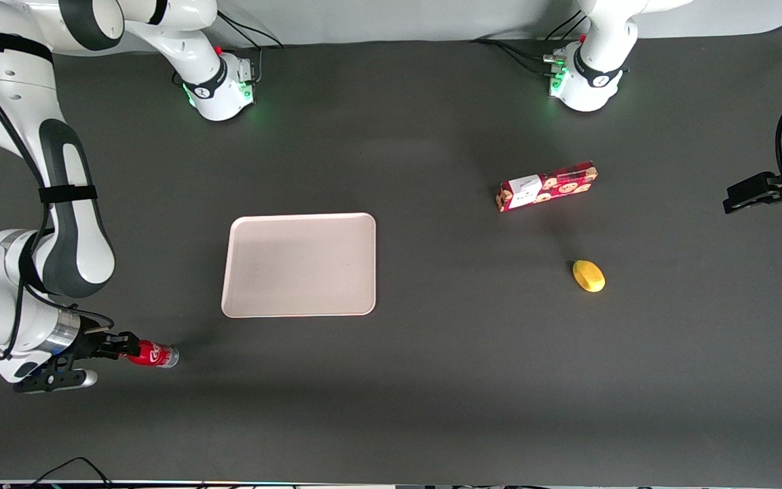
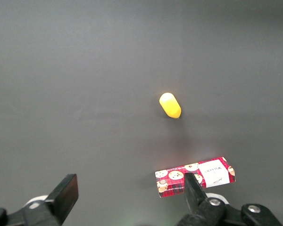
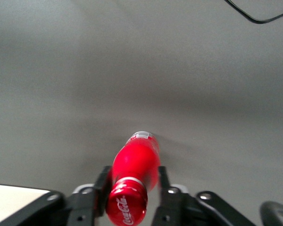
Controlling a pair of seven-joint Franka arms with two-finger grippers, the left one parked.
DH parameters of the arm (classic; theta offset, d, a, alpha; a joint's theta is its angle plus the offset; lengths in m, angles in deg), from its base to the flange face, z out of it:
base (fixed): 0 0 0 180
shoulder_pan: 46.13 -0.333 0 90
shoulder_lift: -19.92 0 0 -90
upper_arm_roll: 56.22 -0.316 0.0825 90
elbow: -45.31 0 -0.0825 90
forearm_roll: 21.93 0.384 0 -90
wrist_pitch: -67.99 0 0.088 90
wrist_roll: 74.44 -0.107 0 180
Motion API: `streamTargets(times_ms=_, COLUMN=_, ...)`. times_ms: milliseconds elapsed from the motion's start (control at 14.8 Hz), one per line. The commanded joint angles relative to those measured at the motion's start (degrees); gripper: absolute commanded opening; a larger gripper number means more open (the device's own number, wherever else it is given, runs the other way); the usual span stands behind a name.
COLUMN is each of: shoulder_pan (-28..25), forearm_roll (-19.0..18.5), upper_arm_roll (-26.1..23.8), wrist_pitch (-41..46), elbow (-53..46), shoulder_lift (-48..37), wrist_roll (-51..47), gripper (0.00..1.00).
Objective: Place coke bottle on tray
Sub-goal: 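Close the right gripper on the bottle's body and lift it, then carry the held bottle over the white tray and lower it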
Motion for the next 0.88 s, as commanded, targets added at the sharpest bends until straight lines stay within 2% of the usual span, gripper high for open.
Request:
streamTargets(times_ms=0, shoulder_pan=-0.3, forearm_roll=0.7, upper_arm_roll=0.4, wrist_pitch=-0.1, elbow=-1.7, shoulder_lift=0.9, wrist_roll=2.4, gripper=0.0)
streamTargets(times_ms=270, shoulder_pan=-0.5, forearm_roll=0.6, upper_arm_roll=0.5, wrist_pitch=1.7, elbow=-3.0, shoulder_lift=-0.8, wrist_roll=2.1, gripper=0.0)
streamTargets(times_ms=405, shoulder_pan=-0.5, forearm_roll=0.0, upper_arm_roll=0.7, wrist_pitch=9.3, elbow=-5.1, shoulder_lift=-3.6, wrist_roll=2.2, gripper=0.0)
streamTargets(times_ms=541, shoulder_pan=-0.9, forearm_roll=-2.4, upper_arm_roll=0.1, wrist_pitch=20.9, elbow=-9.9, shoulder_lift=-7.0, wrist_roll=1.8, gripper=0.0)
streamTargets(times_ms=811, shoulder_pan=-1.1, forearm_roll=-2.8, upper_arm_roll=-0.3, wrist_pitch=37.2, elbow=-12.1, shoulder_lift=-17.4, wrist_roll=1.5, gripper=0.0)
